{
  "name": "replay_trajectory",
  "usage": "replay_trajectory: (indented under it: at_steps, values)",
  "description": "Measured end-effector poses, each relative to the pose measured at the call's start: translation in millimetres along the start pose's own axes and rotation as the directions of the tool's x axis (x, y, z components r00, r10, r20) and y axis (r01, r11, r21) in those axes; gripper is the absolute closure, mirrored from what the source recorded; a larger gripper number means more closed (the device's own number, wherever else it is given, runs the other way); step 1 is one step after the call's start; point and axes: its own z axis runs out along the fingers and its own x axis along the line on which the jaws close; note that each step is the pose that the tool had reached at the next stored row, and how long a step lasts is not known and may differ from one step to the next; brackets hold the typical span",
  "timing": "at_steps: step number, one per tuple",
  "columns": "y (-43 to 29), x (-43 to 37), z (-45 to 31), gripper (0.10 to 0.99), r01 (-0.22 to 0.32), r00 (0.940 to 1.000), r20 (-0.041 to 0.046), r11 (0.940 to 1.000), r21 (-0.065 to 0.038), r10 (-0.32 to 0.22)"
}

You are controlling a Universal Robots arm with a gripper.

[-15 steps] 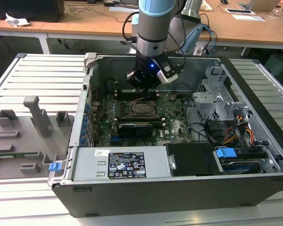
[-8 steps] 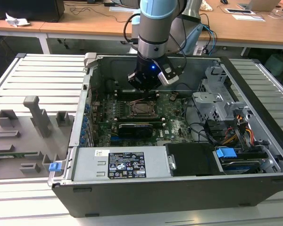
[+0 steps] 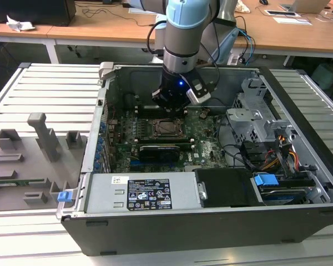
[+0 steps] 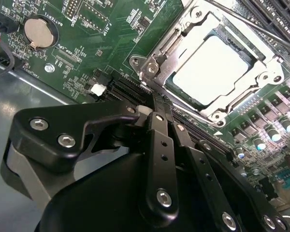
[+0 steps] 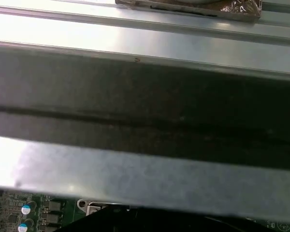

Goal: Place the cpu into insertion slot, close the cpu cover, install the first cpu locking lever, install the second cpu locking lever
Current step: 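Install the first cpu locking lever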

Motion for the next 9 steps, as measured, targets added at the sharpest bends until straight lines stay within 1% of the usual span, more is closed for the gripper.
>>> replay_trajectory:
  at_steps: [6, 9]
  values:
    - [0.3, -0.1, 0.0, 0.980, 0.000, 1.0000, -0.0003, 1.0000, 0.003, 0.000]
    - [0.8, -0.1, -2.4, 0.980, 0.000, 1.0000, -0.0003, 1.0000, 0.003, 0.000]
